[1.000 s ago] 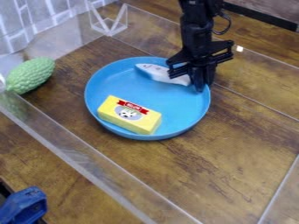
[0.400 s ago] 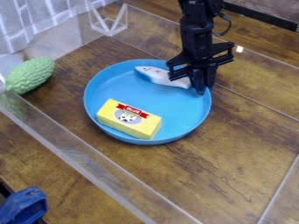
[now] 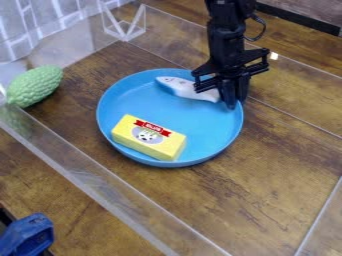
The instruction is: Put the white object in the blue tray
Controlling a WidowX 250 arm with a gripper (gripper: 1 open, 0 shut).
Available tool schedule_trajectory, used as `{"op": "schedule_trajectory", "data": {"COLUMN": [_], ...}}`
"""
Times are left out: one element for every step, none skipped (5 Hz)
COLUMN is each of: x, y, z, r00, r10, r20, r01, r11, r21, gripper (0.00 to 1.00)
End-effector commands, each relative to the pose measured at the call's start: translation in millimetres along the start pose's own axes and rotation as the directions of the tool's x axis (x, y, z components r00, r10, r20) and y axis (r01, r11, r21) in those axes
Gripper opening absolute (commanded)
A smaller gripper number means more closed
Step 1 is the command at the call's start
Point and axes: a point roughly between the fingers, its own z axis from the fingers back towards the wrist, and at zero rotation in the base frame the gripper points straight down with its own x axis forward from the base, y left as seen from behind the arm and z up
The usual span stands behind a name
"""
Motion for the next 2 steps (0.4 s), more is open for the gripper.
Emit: {"op": "schedule_trajectory", "data": {"x": [-12.4,-14.4], "y": [-34,-40], "z": [38.5,50.4], "r00": [0.998,0.998], "r10": [-0.046,-0.053], "r20": [0.031,0.020], "r01": [0.049,0.055], "r11": [0.995,0.994], "r21": [-0.086,-0.099], "gripper": [0.00,0.00]}}
